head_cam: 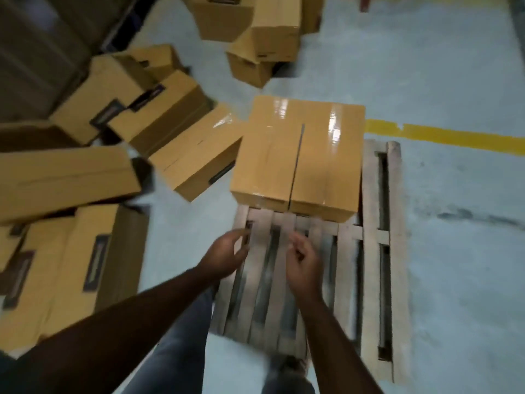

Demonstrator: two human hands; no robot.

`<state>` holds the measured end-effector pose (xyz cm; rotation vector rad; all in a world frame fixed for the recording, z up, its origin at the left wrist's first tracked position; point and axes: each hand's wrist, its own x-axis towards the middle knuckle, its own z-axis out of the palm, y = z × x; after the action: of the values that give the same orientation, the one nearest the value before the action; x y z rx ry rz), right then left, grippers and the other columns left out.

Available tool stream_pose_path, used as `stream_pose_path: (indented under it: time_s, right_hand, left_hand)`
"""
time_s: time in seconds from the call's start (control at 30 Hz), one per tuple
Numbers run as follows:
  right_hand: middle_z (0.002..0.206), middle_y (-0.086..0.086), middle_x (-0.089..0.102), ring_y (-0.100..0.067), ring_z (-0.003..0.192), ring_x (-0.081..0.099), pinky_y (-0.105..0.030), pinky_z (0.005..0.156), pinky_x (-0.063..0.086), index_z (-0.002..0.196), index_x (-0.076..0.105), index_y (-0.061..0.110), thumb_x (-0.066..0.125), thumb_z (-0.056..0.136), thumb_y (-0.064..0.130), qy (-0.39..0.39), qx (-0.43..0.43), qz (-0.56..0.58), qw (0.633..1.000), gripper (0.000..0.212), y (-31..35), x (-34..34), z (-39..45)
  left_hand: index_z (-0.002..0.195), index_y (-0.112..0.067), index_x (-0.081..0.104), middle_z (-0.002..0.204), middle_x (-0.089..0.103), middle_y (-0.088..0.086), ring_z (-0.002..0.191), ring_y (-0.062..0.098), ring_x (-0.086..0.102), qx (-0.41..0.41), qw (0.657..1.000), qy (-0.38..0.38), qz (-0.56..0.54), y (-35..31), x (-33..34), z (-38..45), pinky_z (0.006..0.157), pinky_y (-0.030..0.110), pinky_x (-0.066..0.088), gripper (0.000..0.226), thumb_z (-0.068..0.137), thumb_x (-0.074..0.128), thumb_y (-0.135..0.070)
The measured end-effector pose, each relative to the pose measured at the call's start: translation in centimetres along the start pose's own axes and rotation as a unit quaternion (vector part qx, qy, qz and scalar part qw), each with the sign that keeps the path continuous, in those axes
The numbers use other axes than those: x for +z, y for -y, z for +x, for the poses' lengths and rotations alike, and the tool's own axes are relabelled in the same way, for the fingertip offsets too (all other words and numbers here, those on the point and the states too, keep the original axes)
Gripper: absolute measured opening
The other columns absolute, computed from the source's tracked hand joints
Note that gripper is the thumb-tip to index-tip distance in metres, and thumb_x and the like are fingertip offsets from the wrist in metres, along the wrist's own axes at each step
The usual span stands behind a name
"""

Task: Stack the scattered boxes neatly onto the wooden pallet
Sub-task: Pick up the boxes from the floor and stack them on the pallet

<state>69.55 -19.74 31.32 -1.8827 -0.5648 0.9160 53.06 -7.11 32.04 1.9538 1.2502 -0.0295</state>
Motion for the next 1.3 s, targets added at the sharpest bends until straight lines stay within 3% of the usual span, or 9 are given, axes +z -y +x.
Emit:
stream_pose_path:
  time_s: [0.13, 0.27, 0.43, 0.63, 0.77, 0.83, 0.97, 1.2, 1.3]
  right_hand:
    - [0.119, 0.017, 0.070, 0.013, 0.104, 0.061, -0.014, 0.093, 0.050, 0.128, 0.070, 0.021, 0.061, 0.104, 0.016, 0.077, -0.076, -0.009, 0.994, 0.026, 7.2, 1.3, -8.5]
    - [0.109, 0.031, 0.065, 0.022, 0.099, 0.059, 0.002, 0.078, 0.043, 0.121, 0.070, 0.034, 0.063, 0.104, 0.023, 0.157, -0.098, -0.040, 0.982, 0.021, 10.2, 2.9, -17.8]
    - [0.119, 0.012, 0.072, -0.001, 0.110, 0.065, -0.024, 0.097, 0.053, 0.121, 0.071, 0.025, 0.063, 0.104, 0.020, 0.257, -0.122, -0.073, 0.956, 0.020, 10.6, 7.2, -30.6]
    - [0.114, 0.008, 0.075, -0.012, 0.107, 0.070, -0.032, 0.097, 0.056, 0.117, 0.072, 0.022, 0.064, 0.102, 0.014, 0.375, -0.157, -0.106, 0.907, 0.019, 7.5, 15.2, -48.8]
    - [0.111, 0.001, 0.076, -0.020, 0.104, 0.071, -0.034, 0.090, 0.055, 0.113, 0.073, 0.018, 0.063, 0.101, 0.011, 0.432, -0.097, -0.089, 0.892, 0.017, 3.5, 20.2, -62.4]
    - [0.108, -0.001, 0.075, -0.017, 0.097, 0.071, -0.031, 0.084, 0.056, 0.110, 0.072, 0.020, 0.062, 0.101, 0.011, 0.452, -0.050, -0.093, 0.886, 0.016, 1.5, 22.0, -68.9]
    - [0.113, -0.002, 0.075, -0.016, 0.098, 0.072, -0.037, 0.090, 0.059, 0.114, 0.071, 0.019, 0.060, 0.102, 0.013, 0.502, -0.013, -0.109, 0.858, 0.017, -0.7, 25.0, -79.2]
    - [0.112, -0.003, 0.075, -0.020, 0.103, 0.073, -0.031, 0.087, 0.059, 0.114, 0.071, 0.017, 0.063, 0.101, 0.015, 0.523, 0.012, -0.120, 0.844, 0.016, -3.2, 32.8, -86.6]
    - [0.111, -0.008, 0.075, -0.021, 0.095, 0.072, -0.027, 0.079, 0.058, 0.110, 0.071, 0.014, 0.063, 0.101, 0.012, 0.503, 0.055, -0.106, 0.856, 0.011, -5.6, 38.1, -87.8]
  left_hand:
    - [0.132, -0.009, 0.066, 0.133, 0.067, 0.003, 0.125, 0.016, 0.060, -0.005, 0.987, -0.115, -0.110, -2.1, -4.0, -12.5, 0.107, 0.026, 0.045, 0.034, 0.099, 0.067, -0.014]
    - [0.122, -0.013, 0.070, 0.122, 0.072, -0.002, 0.113, 0.009, 0.065, -0.024, 0.963, -0.190, -0.189, -0.1, -5.0, -23.8, 0.099, 0.014, 0.046, 0.024, 0.099, 0.067, -0.012]
    - [0.121, -0.016, 0.071, 0.116, 0.074, -0.006, 0.108, 0.006, 0.068, -0.076, 0.924, -0.273, -0.258, 6.1, -4.5, -37.6, 0.100, 0.028, 0.053, 0.022, 0.100, 0.065, -0.014]
    - [0.117, -0.023, 0.072, 0.113, 0.075, -0.014, 0.105, -0.002, 0.068, -0.123, 0.853, -0.386, -0.329, 16.4, -1.4, -57.0, 0.098, 0.024, 0.054, 0.018, 0.100, 0.068, -0.019]
    - [0.114, -0.021, 0.073, 0.109, 0.076, -0.007, 0.104, 0.008, 0.070, -0.183, 0.800, -0.439, -0.365, 24.0, 2.1, -72.3, 0.093, 0.027, 0.053, 0.016, 0.100, 0.067, -0.018]
    - [0.111, -0.025, 0.073, 0.104, 0.076, -0.009, 0.096, 0.002, 0.069, -0.225, 0.774, -0.463, -0.369, 27.1, 3.9, -80.0, 0.084, 0.020, 0.051, 0.014, 0.099, 0.068, -0.020]
    - [0.117, -0.021, 0.073, 0.104, 0.074, -0.008, 0.099, 0.000, 0.068, -0.286, 0.735, -0.497, -0.362, 31.5, 4.9, -91.7, 0.078, 0.008, 0.047, 0.018, 0.101, 0.066, -0.024]
    - [0.115, -0.015, 0.069, 0.098, 0.070, -0.006, 0.079, -0.012, 0.061, -0.284, 0.746, -0.473, -0.374, 39.2, 2.2, -97.6, 0.069, 0.004, 0.043, 0.014, 0.102, 0.064, -0.014]
    - [0.113, -0.015, 0.069, 0.097, 0.071, -0.003, 0.081, -0.007, 0.062, -0.286, 0.754, -0.457, -0.375, 44.9, 0.4, -97.5, 0.069, 0.006, 0.044, 0.015, 0.102, 0.062, -0.008]
